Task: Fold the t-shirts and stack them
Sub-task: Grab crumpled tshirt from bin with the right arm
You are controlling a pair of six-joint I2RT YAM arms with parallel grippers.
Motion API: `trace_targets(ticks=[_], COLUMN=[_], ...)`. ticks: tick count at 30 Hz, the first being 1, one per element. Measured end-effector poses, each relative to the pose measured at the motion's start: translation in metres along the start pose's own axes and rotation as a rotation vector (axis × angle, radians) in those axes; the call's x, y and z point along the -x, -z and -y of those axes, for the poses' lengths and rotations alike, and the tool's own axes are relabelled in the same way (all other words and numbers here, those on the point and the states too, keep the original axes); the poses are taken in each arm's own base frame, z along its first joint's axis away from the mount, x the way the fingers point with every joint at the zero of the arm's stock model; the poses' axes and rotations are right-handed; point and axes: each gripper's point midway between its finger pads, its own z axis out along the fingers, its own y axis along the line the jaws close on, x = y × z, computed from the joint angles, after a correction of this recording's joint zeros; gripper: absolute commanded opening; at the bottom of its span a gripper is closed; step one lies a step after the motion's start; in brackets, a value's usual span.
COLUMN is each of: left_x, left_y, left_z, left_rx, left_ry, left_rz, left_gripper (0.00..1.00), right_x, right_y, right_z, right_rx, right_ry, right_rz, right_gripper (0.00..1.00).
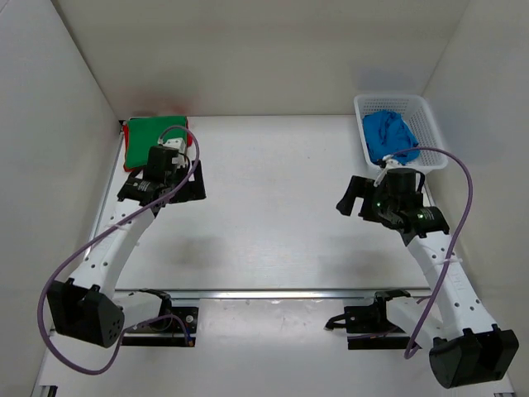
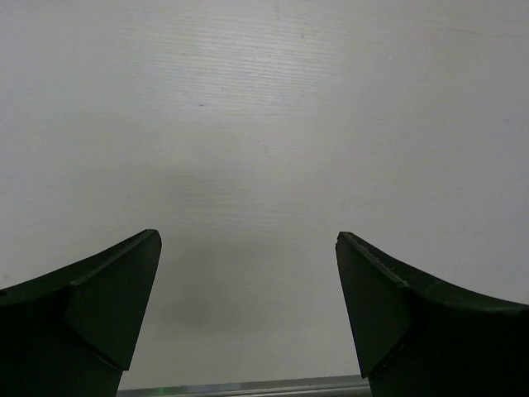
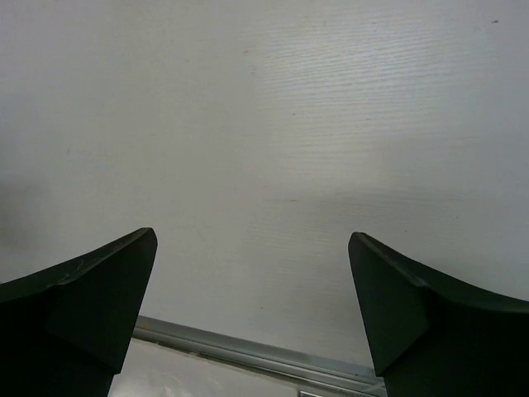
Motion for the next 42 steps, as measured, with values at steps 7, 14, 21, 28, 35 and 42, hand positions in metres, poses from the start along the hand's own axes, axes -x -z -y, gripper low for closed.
trace_targets(ticks=[7, 14, 21, 28, 35, 42], left_x=[-0.013, 0.001, 0.018, 0.021, 0.014, 0.018], left_y=[-0.018, 0.011, 0.014, 0.004, -0.004, 0.001], left_z=[0.005, 0.009, 0.020, 0.025, 0.021, 0.020], left_rx=[-0.050, -0.162, -0.273, -0.289, -0.276, -0.272], left_ry=[-0.022, -0.036, -0.070, -0.113, -0.142, -0.146], left_rz=[-0.012, 0.164, 0.307, 0.342, 0.328, 0.350], left_gripper=[0.99, 0.80, 0.62, 0.72, 0.75, 0.73], right_x=[0.088, 0.185, 0.240, 0.208, 0.231, 0.197], right_y=[0.007, -0.047, -0.147, -0.218, -0.267, -0.270], right_z=[0.020, 0.080, 0.144, 0.208, 0.238, 0.251], right_rx=[-0.035, -0.138, -0.189, -0.309, -0.371, -0.441], right_ry=[-0.004, 0.004, -0.053, -0.124, -0.115, -0.135], right_rz=[0.165, 0.232, 0.173, 0.010, -0.032, -0.155], right_gripper=[0.99, 0.25, 0.50, 0.66, 0.72, 0.00])
